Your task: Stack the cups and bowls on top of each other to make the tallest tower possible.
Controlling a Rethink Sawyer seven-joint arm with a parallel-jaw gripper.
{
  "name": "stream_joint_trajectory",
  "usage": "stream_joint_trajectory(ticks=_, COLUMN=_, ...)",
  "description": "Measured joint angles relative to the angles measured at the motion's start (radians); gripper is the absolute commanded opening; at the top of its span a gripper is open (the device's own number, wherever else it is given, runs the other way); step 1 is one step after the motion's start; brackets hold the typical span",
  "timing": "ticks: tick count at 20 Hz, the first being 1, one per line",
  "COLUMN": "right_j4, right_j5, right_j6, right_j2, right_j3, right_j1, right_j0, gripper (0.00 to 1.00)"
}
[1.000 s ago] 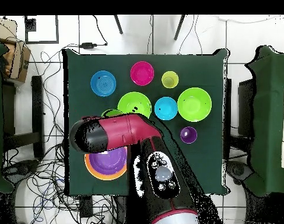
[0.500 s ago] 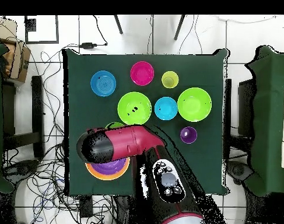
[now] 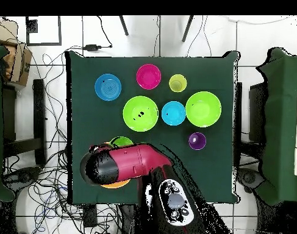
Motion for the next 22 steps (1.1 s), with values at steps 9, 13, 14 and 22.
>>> stream_joint_trajectory(ticks=9, right_j4=-0.01, right_j5=-0.078, right_j6=0.0, right_j2=0.0, right_j3=0.052, right_j1=-0.013, right_j0=0.0, gripper=1.0)
stream_joint_trajectory(ticks=13, right_j4=-0.022, right_j5=-0.09, right_j6=0.0, right_j2=0.0, right_j3=0.06, right_j1=-0.012, right_j0=0.003, gripper=1.0)
stream_joint_trajectory(ticks=14, right_j4=-0.026, right_j5=-0.091, right_j6=0.0, right_j2=0.0, right_j3=0.06, right_j1=-0.011, right_j0=0.005, gripper=1.0)
stream_joint_trajectory(ticks=22, right_j4=-0.036, right_j5=-0.091, right_j6=0.0, right_j2=-0.001, right_j3=0.06, right_j1=-0.012, right_j0=0.025, gripper=1.0)
